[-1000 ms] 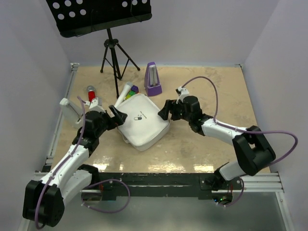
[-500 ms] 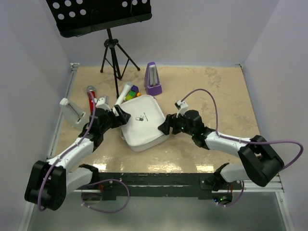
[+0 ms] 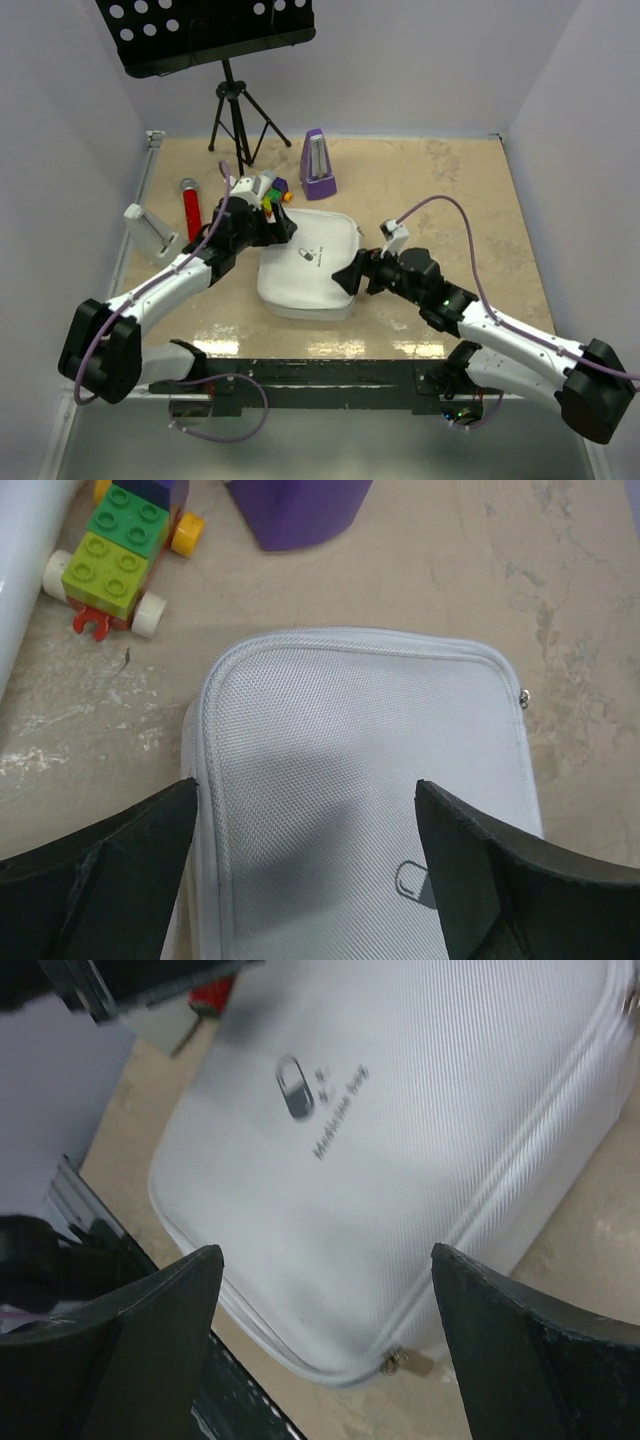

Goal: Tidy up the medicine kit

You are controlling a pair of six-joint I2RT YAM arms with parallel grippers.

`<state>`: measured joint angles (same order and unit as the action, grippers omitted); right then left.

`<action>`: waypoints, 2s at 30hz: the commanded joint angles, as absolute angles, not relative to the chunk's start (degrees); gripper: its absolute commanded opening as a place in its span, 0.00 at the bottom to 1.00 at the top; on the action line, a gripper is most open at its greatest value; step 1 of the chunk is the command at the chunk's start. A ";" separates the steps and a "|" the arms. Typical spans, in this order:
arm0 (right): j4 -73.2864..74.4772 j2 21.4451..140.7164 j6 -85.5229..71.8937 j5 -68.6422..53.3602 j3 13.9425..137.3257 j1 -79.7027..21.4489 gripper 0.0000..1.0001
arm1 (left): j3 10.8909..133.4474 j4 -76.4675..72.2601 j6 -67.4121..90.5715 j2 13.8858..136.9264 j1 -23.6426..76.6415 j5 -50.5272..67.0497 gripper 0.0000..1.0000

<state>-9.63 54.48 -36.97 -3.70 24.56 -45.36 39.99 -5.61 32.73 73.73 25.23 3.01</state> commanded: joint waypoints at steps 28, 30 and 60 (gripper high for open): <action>-20.48 95.89 -20.57 -15.65 54.76 -27.77 0.79 | 12.57 0.97 48.86 35.94 27.95 25.58 0.70; -20.13 94.75 -20.57 -14.60 52.31 -27.77 0.77 | 11.78 -2.37 49.04 38.48 27.95 24.18 0.70; -13.71 58.97 -35.25 -7.13 26.01 -27.86 0.81 | 47.03 17.54 35.41 60.68 25.93 -10.61 0.87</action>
<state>-15.79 59.05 -34.94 -9.58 22.48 -27.70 45.15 0.84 37.28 72.73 26.33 3.44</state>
